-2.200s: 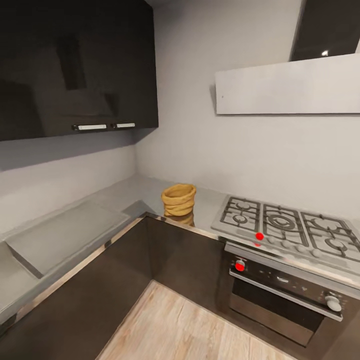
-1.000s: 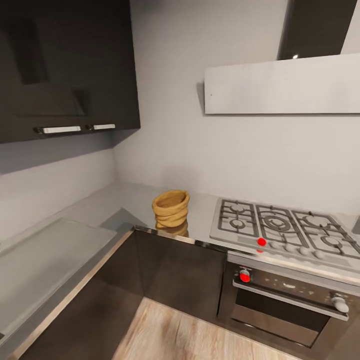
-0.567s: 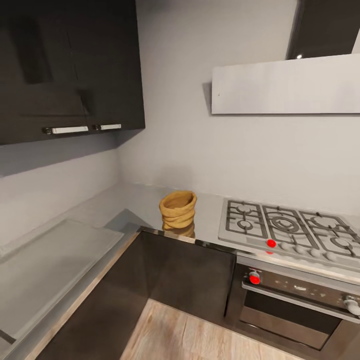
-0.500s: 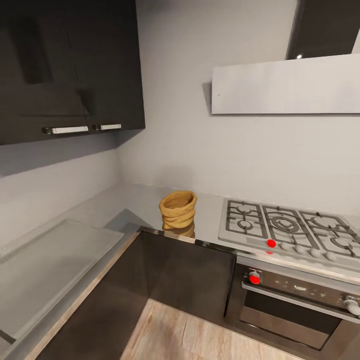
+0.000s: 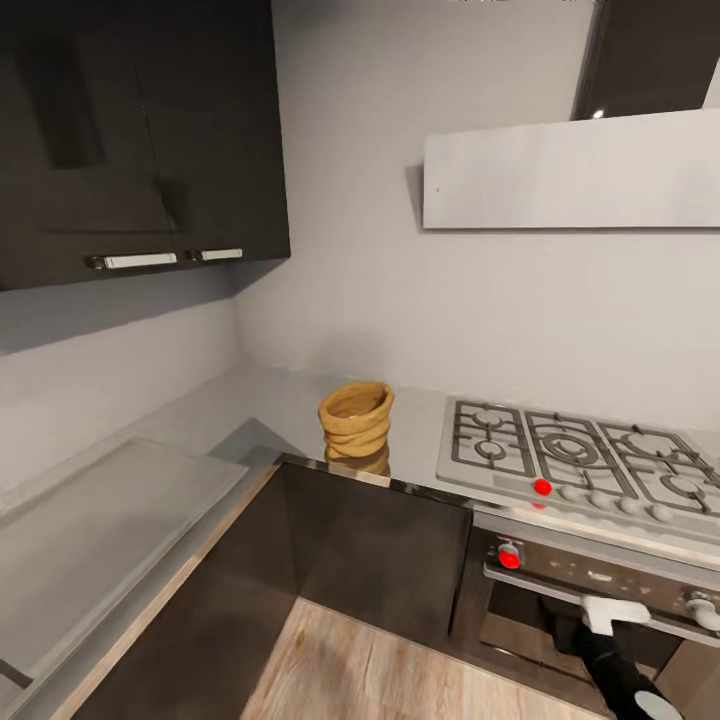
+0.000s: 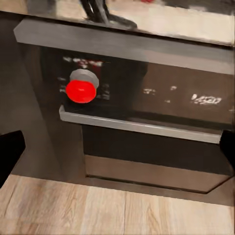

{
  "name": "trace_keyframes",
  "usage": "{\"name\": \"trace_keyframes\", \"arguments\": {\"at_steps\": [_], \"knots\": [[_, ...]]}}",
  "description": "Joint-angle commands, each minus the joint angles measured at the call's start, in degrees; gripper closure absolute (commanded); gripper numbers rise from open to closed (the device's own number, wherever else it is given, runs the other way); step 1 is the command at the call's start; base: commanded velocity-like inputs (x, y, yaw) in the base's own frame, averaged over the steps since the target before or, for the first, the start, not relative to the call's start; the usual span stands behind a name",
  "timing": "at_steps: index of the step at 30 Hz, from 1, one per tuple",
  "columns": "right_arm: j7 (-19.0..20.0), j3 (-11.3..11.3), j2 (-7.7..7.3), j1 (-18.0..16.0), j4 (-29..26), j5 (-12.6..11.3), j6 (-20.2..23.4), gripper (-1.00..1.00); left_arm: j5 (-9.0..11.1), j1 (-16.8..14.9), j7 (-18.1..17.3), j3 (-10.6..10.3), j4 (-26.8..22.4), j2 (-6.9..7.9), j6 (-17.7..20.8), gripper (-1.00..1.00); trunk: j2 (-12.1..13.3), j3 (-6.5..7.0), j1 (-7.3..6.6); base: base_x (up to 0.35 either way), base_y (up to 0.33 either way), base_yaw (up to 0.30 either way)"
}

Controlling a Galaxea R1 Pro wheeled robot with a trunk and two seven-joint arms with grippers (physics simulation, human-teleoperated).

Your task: In the kitchen, take the popcorn bag from the countertop, put it into the microwave, and heat it until the popcorn is cooked so the cooked popcorn ends up inside the bag.

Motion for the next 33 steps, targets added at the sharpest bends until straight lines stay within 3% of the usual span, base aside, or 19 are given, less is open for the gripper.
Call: {"name": "trace_keyframes", "arguments": {"at_steps": [1, 3, 8, 13, 16, 19, 23, 30, 33], "knots": [[-0.03, 0.00, -0.05, -0.61, -1.35, -0.04, 2.26, -1.00, 0.00, -0.02, 0.01, 0.01, -0.04, -0.08, -0.12, -1.00, 0.35, 0.10, -0.21, 0.000, 0.000, 0.000], [-0.01, 0.00, -0.09, -2.29, -2.67, -0.06, 5.52, -1.00, 0.00, -0.03, 0.00, 0.02, -0.04, -0.22, -0.12, -1.00, 1.15, 0.46, -0.65, 0.000, 0.000, 0.000], [-0.02, 0.00, -0.11, -11.51, -3.53, -0.07, 15.36, -1.00, 0.00, -0.02, 0.02, 0.02, -0.04, -0.33, 0.14, -1.00, 3.16, 1.35, -1.75, 0.000, 0.000, 0.000], [0.04, 0.00, -0.12, -18.56, -3.58, -0.11, 23.11, -1.00, 0.00, -0.01, 0.00, 0.02, -0.04, -0.34, 0.56, -1.00, 5.16, 2.25, -2.85, 0.000, 0.000, 0.000], [-0.04, 0.00, -0.12, -26.12, -3.53, -0.10, 33.22, -1.00, 0.00, -0.01, -0.01, 0.02, -0.04, -0.41, 0.66, -1.00, 6.36, 2.79, -3.51, 0.000, 0.000, 0.000], [-0.22, 0.00, -0.12, -30.36, -3.47, -0.08, 38.84, -1.00, 0.00, -0.01, -0.01, 0.02, -0.04, -0.41, 0.58, -1.00, 7.57, 3.33, -4.16, 0.000, 0.000, 0.000], [-0.39, 0.00, -0.12, -33.06, -3.37, -0.02, 43.27, -1.00, 0.00, -0.02, -0.02, 0.02, -0.04, -0.59, 0.62, -1.00, 9.17, 4.05, -5.04, 0.000, 0.000, 0.000], [-0.33, 0.30, -0.04, -33.56, -3.43, -0.07, 43.79, -1.00, 0.00, -0.02, -0.07, 0.02, -0.04, -0.87, 0.67, -1.00, 11.98, 5.30, -6.58, 0.000, 0.000, 0.000], [-0.31, 2.15, -0.03, -33.56, -3.43, -0.07, 43.70, -1.00, 0.00, 0.03, -0.07, 0.02, -0.04, -0.90, 0.67, -1.00, 13.18, 5.84, -7.24, 0.000, 0.000, 0.000]]}}
